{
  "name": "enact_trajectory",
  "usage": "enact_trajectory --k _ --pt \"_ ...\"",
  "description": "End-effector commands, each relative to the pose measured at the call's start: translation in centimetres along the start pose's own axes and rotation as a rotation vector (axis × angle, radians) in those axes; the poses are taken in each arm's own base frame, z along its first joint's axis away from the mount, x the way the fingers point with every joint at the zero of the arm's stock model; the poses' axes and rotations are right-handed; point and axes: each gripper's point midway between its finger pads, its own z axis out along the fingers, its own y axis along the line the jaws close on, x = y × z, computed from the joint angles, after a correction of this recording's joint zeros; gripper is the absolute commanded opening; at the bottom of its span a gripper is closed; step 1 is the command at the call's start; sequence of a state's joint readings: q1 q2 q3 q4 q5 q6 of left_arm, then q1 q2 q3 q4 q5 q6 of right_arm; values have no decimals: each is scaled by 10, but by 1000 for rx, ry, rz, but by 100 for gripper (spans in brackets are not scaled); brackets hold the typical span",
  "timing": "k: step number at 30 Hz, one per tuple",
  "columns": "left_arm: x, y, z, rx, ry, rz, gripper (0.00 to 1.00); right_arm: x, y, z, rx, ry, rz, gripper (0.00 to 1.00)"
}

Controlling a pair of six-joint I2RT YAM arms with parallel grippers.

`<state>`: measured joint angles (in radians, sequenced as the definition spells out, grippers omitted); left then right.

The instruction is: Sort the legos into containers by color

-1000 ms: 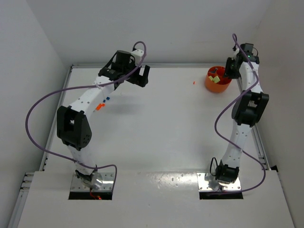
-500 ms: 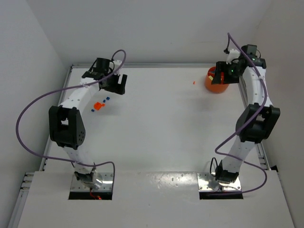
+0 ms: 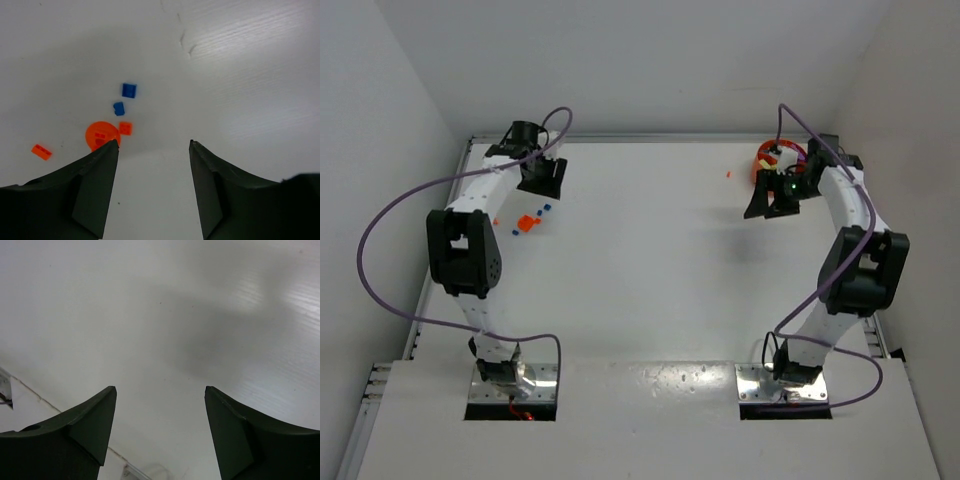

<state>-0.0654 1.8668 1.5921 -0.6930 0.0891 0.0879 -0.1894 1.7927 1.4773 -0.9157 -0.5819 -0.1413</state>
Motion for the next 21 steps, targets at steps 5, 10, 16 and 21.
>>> enact_trajectory --k 5,10,16,21 --pt "-2 47 34 -15 40 -36 58 -16 26 -23 21 -131 -101 70" --pt "4 46 51 12 65 2 59 -19 24 -25 32 -129 -110 70" --pt "15 40 67 60 97 26 59 -19 19 -18 26 -106 -93 70" --pt "22 38 76 77 117 21 59 -21 17 -16 24 -99 -88 70"
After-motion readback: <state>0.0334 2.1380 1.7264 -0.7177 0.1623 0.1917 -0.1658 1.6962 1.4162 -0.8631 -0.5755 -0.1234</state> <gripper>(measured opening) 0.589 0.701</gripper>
